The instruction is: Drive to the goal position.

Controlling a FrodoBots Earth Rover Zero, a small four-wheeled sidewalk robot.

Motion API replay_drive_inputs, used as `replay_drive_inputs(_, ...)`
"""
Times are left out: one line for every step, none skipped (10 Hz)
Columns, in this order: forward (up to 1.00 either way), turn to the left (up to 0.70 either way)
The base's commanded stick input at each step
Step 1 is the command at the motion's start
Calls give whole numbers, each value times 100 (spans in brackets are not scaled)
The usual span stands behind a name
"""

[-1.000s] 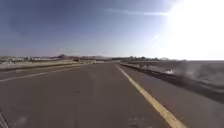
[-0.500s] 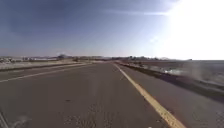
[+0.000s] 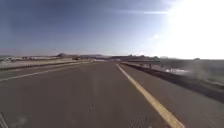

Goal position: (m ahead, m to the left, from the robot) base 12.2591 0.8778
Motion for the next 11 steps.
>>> replay_drive_inputs(70,0)
replay_drive_inputs(70,0)
replay_drive_inputs(70,0)
replay_drive_inputs(70,0)
replay_drive_inputs(70,0)
replay_drive_inputs(70,0)
replay_drive_inputs(70,0)
replay_drive_inputs(70,0)
replay_drive_inputs(70,0)
replay_drive_inputs(70,0)
replay_drive_inputs(70,0)
